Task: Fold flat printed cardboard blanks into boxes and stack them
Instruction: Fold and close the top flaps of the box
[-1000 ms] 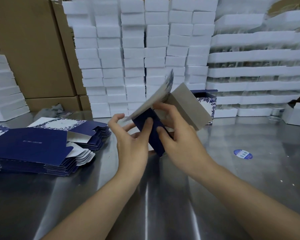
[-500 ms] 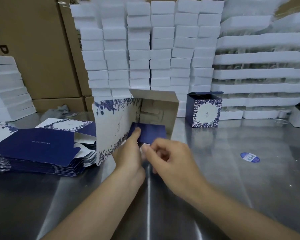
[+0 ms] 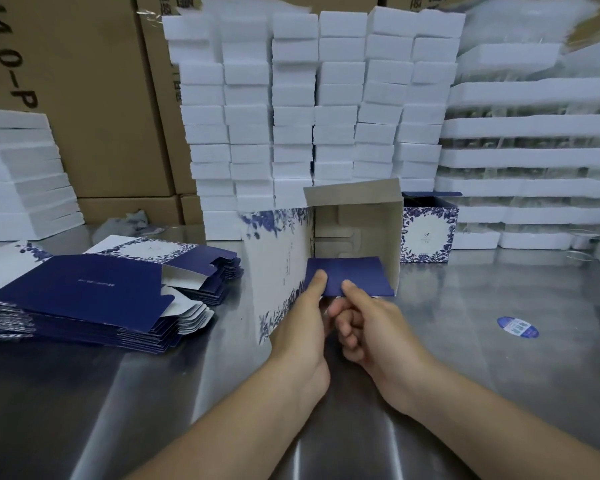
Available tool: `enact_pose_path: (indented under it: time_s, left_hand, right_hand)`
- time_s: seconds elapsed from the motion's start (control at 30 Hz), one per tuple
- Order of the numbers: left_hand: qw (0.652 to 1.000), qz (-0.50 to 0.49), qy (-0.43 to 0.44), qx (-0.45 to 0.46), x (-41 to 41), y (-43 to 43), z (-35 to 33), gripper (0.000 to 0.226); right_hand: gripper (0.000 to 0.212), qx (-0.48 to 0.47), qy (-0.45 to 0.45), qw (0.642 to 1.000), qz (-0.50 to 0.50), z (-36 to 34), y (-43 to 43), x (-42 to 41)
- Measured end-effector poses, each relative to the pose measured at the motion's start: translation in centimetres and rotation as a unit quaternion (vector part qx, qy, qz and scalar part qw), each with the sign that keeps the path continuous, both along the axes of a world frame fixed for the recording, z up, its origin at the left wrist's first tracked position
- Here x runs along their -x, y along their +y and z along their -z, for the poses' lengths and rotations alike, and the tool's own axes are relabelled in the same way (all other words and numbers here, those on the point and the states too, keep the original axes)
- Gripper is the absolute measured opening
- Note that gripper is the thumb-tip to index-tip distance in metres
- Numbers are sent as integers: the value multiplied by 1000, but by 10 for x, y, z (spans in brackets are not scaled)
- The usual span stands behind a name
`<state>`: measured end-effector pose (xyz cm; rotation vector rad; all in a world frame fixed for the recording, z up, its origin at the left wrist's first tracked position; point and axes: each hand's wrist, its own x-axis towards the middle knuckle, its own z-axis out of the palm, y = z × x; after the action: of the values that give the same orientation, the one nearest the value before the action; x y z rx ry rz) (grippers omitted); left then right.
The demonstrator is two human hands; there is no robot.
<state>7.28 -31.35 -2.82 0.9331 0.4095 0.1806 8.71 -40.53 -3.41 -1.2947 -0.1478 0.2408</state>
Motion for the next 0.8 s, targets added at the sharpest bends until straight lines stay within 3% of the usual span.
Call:
enact_pose_path:
  time_s: [0.13, 0.23, 0.37, 0.8]
  left_hand:
    - [999, 18, -17, -27, 3, -2, 1, 38]
    - [994, 74, -26, -80, 4, -4, 2, 68]
    - [984, 67, -53, -153, 1, -13, 3, 83]
    - [965, 41, -104, -238, -1, -16, 11, 75]
  right_hand:
    - [42, -15, -5, 1000, -6, 2, 0, 1]
    - [42, -21, -11, 1000, -5, 3, -1, 0]
    - [50, -17, -33, 999, 3, 4, -1, -2]
    - [49, -11, -48, 999, -7, 3, -3, -4]
